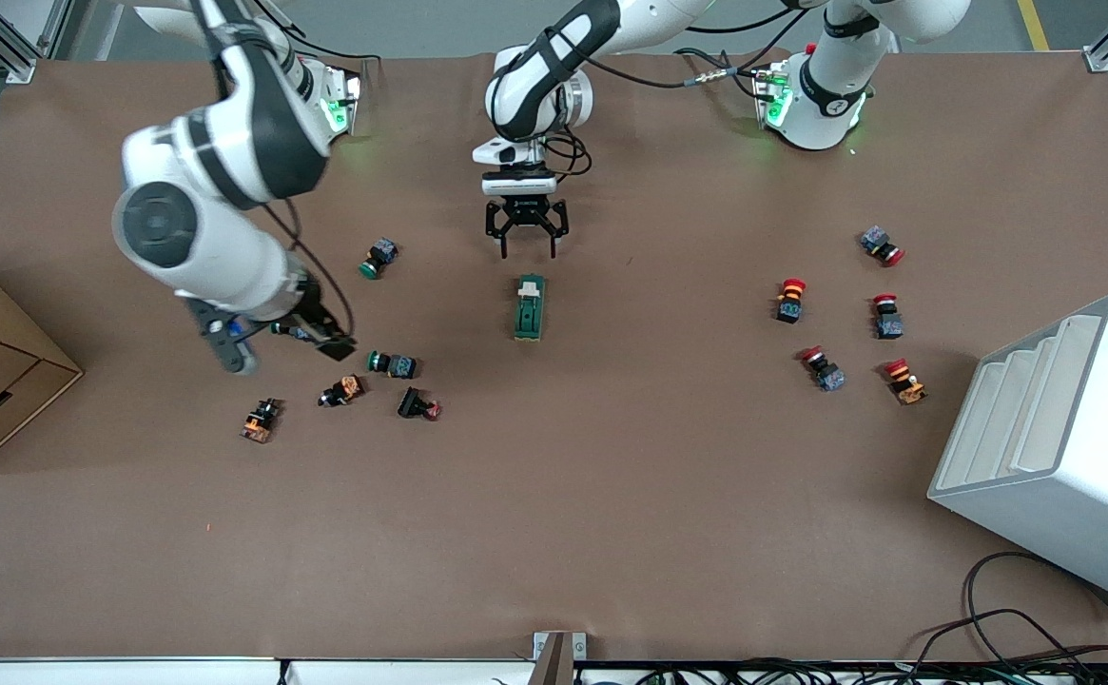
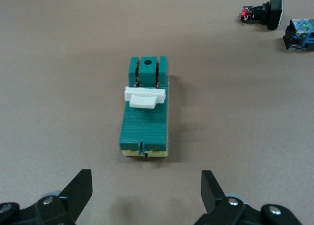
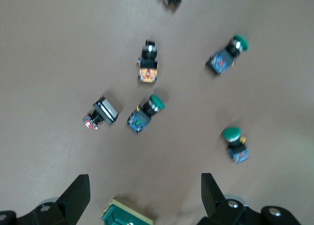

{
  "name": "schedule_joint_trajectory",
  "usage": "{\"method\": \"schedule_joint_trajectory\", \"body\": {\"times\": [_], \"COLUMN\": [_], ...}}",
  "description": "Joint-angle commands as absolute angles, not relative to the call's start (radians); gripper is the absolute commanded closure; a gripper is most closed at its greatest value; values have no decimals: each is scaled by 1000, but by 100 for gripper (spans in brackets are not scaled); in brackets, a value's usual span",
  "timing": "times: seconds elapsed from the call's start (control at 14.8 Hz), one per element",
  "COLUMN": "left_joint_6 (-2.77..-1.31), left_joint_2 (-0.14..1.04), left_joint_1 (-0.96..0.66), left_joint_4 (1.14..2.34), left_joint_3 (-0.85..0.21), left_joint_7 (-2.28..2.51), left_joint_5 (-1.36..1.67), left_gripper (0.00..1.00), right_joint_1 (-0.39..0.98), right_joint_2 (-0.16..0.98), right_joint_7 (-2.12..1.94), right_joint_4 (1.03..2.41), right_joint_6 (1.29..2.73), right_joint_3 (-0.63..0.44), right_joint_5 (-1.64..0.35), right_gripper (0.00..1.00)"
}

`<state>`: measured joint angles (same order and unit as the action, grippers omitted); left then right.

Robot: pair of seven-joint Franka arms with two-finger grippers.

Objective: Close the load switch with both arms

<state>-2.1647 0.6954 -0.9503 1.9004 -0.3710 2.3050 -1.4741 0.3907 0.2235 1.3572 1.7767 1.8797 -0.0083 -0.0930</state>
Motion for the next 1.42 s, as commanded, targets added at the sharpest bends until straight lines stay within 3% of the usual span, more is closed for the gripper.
{"method": "schedule_joint_trajectory", "body": {"times": [0.0, 0.27, 0.47, 0.81, 1.35], "left_joint_6": [-2163, -2151, -2025, -2003, -2002], "left_joint_2": [663, 706, 765, 804, 833], "left_joint_1": [-945, -940, -940, -943, -948], "left_joint_4": [1962, 1960, 1960, 1945, 1917], "left_joint_3": [-365, -344, -342, -336, -337], "left_joint_7": [2411, 2557, 2562, 2562, 2562], "left_joint_5": [-1612, -1808, -1894, -1911, -1911], "left_gripper": [2, 1, 1, 1, 1], "right_joint_1": [475, 581, 655, 748, 813], "right_joint_2": [251, 316, 363, 374, 393], "right_joint_7": [1550, 1796, 1925, 2077, 2221], "right_joint_4": [1804, 1802, 1804, 1847, 1960], "right_joint_6": [1945, 2051, 2124, 2166, 2396], "right_joint_3": [-17, -17, -17, -20, -18], "right_joint_5": [-100, -100, -98, -95, -95], "right_gripper": [0, 0, 0, 0, 0]}}
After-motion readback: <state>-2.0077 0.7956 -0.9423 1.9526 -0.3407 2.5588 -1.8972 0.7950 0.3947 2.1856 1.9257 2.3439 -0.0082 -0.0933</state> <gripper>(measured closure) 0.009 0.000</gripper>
